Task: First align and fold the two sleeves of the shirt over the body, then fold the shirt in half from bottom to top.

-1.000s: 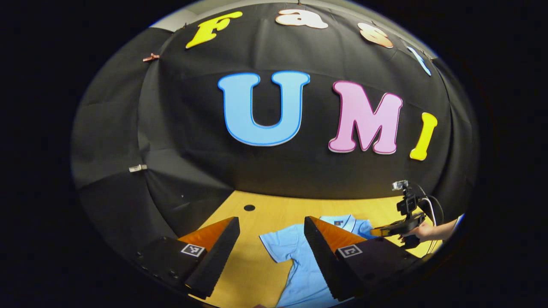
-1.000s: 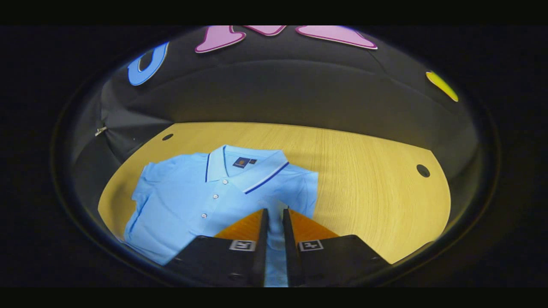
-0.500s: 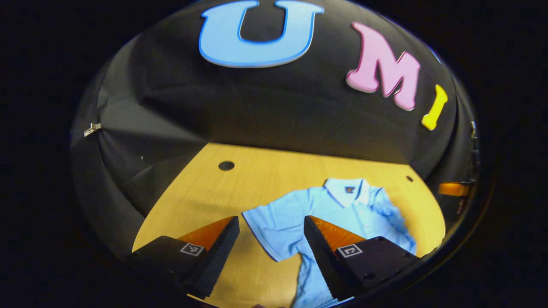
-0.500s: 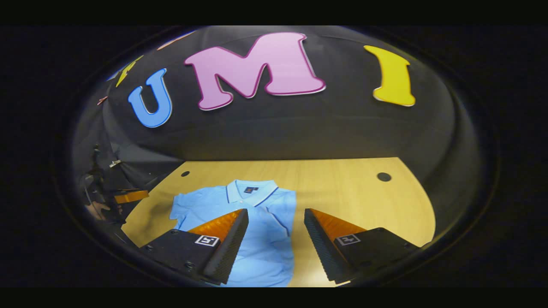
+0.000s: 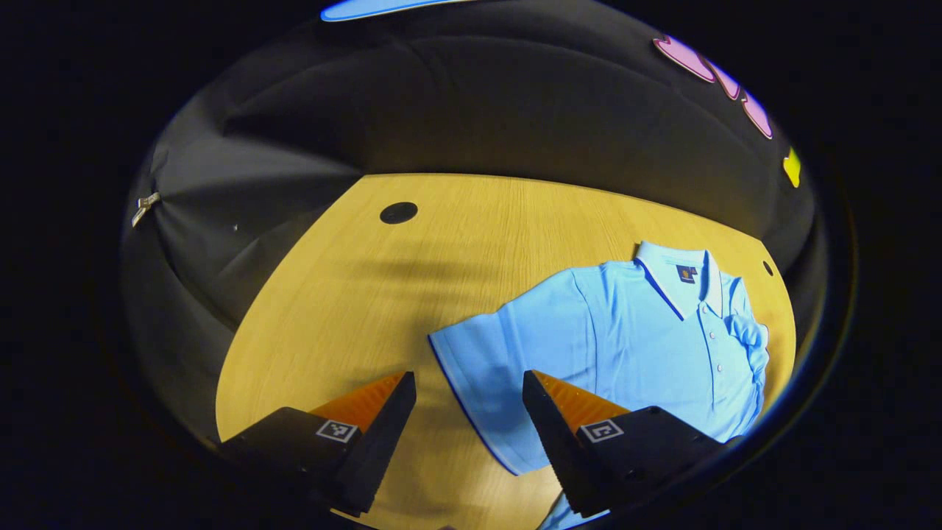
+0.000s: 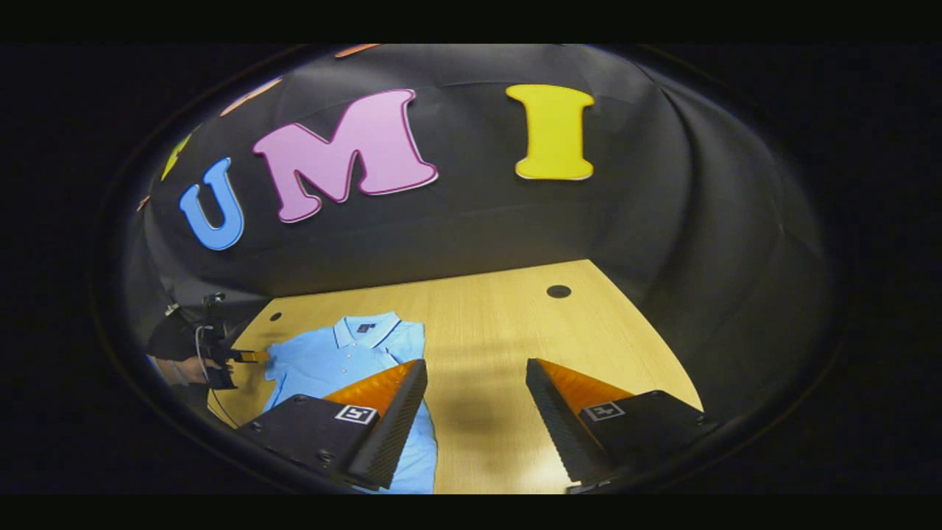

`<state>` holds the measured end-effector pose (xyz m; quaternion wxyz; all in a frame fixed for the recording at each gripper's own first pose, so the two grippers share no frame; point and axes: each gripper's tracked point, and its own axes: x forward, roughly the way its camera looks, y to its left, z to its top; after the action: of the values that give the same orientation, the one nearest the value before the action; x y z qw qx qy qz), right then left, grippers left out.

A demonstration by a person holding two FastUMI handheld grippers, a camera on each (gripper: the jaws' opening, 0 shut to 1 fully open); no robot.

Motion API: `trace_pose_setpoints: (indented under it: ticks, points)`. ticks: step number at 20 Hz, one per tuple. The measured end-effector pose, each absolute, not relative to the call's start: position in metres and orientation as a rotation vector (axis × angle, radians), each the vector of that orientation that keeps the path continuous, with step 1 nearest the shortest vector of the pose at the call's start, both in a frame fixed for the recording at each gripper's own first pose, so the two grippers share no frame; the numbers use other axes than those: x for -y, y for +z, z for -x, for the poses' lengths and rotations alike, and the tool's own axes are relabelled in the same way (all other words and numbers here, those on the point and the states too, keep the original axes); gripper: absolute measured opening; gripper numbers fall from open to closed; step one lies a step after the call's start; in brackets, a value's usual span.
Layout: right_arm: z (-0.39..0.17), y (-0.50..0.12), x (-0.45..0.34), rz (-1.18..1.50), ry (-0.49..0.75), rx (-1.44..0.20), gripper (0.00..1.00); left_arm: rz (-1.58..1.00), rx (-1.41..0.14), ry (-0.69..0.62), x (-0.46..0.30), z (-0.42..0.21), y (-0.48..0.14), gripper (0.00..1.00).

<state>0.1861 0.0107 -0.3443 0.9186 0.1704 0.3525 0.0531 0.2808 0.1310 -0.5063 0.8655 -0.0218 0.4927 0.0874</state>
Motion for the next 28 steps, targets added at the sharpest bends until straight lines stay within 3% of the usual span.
trace_pose_setpoints:
  ticks: [4,7,8,12,13,16,17,24,28]
  points:
    - [-0.187,-0.347,-0.007,-0.364,0.1,-0.728,0.86,0.047,-1.082,0.208,-0.126,-0.276,-0.523,0.95]
    - [-0.191,-0.347,-0.006,-0.38,0.104,-0.728,0.89,0.054,-1.086,0.221,-0.117,-0.276,-0.521,0.83]
    - [-0.192,-0.347,-0.006,-0.387,0.106,-0.727,0.89,0.04,-1.097,0.195,-0.112,-0.277,-0.524,0.71]
    - [-0.189,-0.349,-0.006,-0.389,0.114,-0.734,0.88,-0.018,-1.071,0.154,-0.098,-0.287,-0.524,0.03]
    - [-0.187,-0.347,-0.006,-0.388,0.12,-0.731,0.89,-0.009,-1.069,0.147,-0.095,-0.288,-0.522,0.08]
    - [-0.181,-0.348,0.001,-0.367,0.121,-0.733,0.88,0.002,-0.956,0.139,-0.093,-0.302,-0.493,0.02]
    - [-0.18,-0.348,0.005,-0.363,0.116,-0.734,0.88,0.028,-0.903,0.103,-0.085,-0.309,-0.477,0.07]
    - [-0.177,-0.342,0.002,-0.405,0.115,-0.72,0.88,-0.005,-0.776,-0.204,0.002,-0.318,-0.416,0.06]
    - [-0.169,-0.342,0.0,-0.38,0.135,-0.725,0.88,-0.035,-0.854,-0.321,0.048,-0.301,-0.439,0.08]
